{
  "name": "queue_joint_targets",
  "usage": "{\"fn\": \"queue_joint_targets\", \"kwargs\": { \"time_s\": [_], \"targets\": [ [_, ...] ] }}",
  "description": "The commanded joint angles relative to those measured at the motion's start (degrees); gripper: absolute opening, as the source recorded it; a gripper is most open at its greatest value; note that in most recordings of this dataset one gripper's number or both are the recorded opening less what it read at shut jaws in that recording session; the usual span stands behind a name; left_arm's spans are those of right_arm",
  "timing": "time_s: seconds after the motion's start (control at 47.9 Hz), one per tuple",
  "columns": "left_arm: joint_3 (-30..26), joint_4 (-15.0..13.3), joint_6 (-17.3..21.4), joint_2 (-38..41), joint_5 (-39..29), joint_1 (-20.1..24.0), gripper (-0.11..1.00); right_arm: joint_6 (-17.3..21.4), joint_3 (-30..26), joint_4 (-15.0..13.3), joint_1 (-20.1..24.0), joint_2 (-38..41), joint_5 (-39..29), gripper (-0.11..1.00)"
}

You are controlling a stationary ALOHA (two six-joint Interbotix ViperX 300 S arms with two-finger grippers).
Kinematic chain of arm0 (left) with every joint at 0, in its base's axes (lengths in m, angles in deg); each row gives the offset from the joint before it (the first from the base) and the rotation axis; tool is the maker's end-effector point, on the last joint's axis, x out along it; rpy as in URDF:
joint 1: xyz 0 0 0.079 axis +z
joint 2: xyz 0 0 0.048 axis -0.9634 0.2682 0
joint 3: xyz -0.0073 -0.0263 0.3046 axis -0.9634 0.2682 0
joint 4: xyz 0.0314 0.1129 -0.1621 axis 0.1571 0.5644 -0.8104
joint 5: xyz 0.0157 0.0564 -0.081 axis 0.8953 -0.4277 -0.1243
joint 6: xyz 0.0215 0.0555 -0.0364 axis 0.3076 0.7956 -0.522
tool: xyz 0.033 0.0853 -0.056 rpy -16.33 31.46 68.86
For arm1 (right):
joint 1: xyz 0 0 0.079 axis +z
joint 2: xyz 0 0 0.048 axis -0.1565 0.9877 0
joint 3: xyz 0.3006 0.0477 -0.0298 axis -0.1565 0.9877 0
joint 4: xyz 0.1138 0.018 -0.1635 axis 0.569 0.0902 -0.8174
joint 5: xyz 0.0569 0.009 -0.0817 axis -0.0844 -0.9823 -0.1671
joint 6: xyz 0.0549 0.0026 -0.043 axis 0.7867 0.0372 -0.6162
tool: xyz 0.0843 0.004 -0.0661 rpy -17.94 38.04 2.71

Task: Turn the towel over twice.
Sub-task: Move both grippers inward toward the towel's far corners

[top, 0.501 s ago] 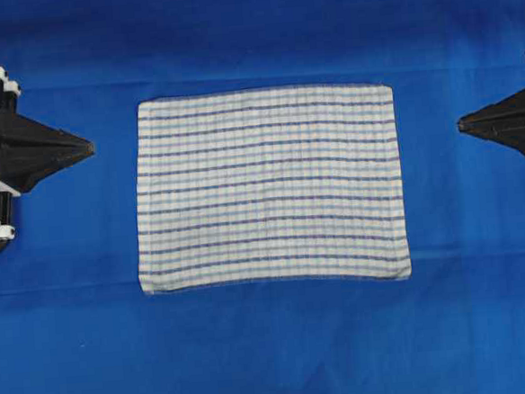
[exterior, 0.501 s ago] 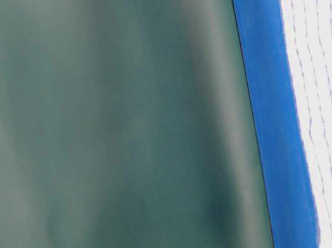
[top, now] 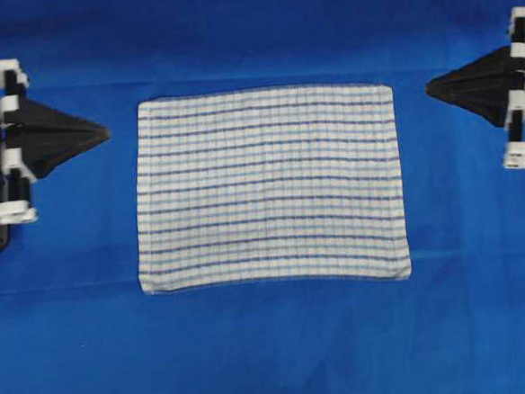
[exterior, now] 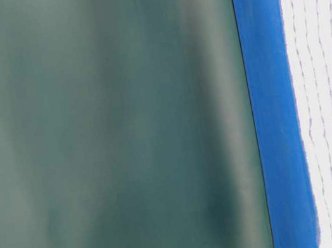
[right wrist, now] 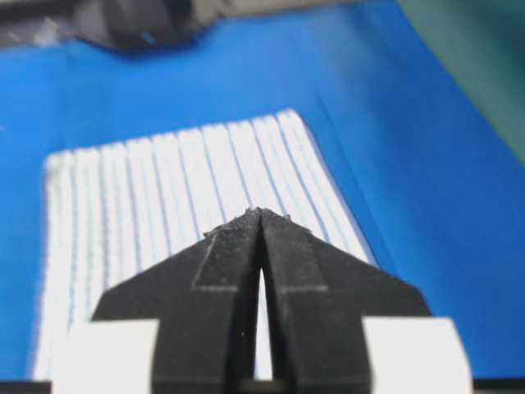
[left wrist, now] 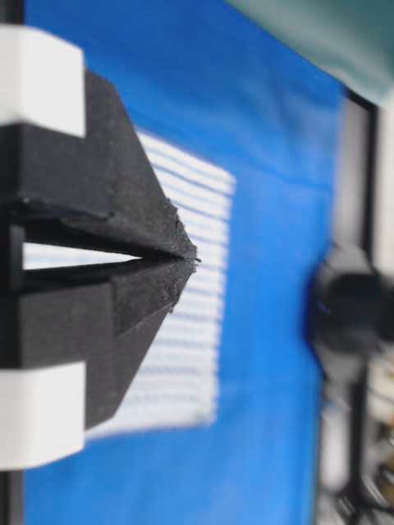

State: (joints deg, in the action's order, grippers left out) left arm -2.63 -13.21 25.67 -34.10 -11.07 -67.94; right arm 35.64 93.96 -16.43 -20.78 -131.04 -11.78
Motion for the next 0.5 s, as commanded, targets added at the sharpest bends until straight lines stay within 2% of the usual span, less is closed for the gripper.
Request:
{"fn": "queue_joint_targets", "kwargs": {
  "time_s": [0.0,0.146,0.25,0.292,0.417,0.48],
  "targets": [
    [-0.44,-0.09,-0.35,2.72,0.00,2.72,0.00,0.62,-1.41,0.09,-2.46,2.64,-0.09,0.00],
    [-0.09,-0.18,-0.79,8.09,0.35,7.47,0.01,1.41,-1.76,0.18,-5.80,7.82,-0.88,0.01],
    [-0.09,-0.18,-0.79,12.30,1.05,9.67,0.17,1.41,-2.46,0.09,-7.56,12.04,-1.93,0.03],
    [0.00,-0.18,-0.79,14.15,1.85,10.46,0.27,1.49,-2.72,0.18,-8.26,13.97,-2.11,0.11],
    [0.26,-0.26,-0.79,20.21,4.83,13.54,0.65,1.49,-3.69,0.18,-10.28,20.21,-1.85,0.48],
    [0.35,-0.26,-0.88,23.12,6.15,14.50,0.82,1.49,-4.31,0.09,-11.25,23.82,-1.85,0.61]
  ]
}}
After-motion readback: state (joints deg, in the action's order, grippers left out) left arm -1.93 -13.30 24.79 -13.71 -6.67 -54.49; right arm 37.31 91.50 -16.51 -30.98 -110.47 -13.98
